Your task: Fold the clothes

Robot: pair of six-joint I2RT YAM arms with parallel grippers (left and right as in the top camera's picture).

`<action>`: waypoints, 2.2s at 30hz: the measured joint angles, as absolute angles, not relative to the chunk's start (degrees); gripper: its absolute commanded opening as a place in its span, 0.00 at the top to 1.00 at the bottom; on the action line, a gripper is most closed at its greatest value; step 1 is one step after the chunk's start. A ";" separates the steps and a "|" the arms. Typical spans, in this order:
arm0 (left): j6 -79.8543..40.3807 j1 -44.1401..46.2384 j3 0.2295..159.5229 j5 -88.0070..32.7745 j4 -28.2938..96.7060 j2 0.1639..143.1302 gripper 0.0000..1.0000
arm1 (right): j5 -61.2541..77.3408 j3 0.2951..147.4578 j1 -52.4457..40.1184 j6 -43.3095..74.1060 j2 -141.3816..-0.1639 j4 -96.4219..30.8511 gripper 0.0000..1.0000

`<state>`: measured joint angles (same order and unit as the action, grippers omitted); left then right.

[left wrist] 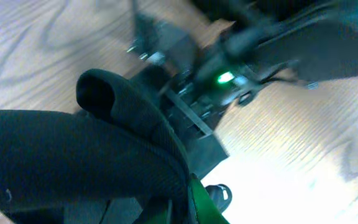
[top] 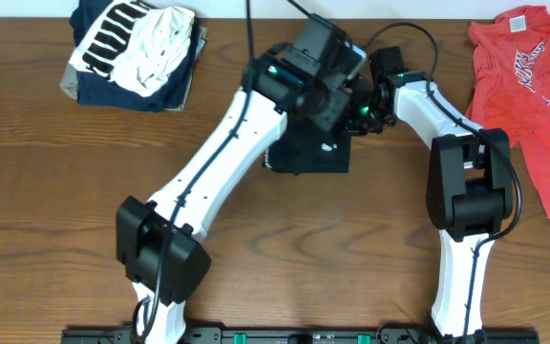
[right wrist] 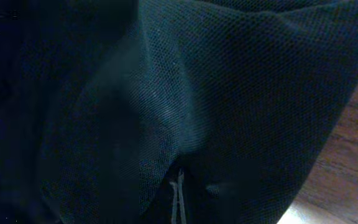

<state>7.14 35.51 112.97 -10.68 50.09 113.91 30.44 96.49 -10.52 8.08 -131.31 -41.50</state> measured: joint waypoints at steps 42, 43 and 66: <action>-3.25 11.73 117.58 -10.52 55.81 99.59 0.02 | 31.11 96.64 -7.40 6.07 -115.11 -52.36 0.59; -3.25 11.07 117.47 -10.52 56.71 99.70 0.02 | 29.02 96.64 -8.95 6.28 -115.79 -53.65 0.59; -3.22 8.29 112.20 -10.55 58.13 102.87 0.02 | 10.68 96.25 -18.31 12.62 -124.90 -44.56 0.54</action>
